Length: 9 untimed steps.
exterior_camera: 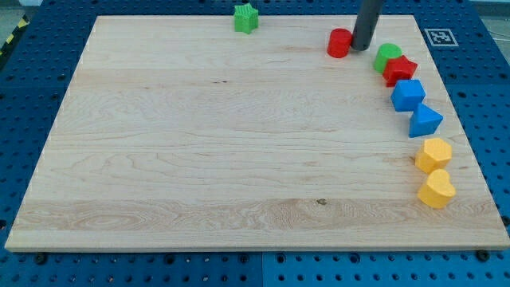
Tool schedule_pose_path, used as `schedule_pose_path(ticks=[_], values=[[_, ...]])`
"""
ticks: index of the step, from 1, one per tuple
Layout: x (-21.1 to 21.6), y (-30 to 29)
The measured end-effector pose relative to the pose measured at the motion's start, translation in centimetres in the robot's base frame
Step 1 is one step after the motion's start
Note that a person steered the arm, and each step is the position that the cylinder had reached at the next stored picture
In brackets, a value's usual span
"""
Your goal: Move the red circle to the right of the green star
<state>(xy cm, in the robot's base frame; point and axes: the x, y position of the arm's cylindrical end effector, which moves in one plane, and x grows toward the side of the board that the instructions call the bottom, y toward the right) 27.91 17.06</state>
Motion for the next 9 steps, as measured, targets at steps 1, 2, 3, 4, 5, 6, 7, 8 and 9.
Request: schedule_pose_path(ticks=[1,2,3,4,5,6,7,8,9], values=[[3.0,-0.3],[5.1,-0.9],[2.8,-1.6],[-0.5,-2.3],[-0.7,-3.7],[-0.8,-4.0],[-1.0,-4.0],[-1.9,-4.5],[-2.7,-6.6]])
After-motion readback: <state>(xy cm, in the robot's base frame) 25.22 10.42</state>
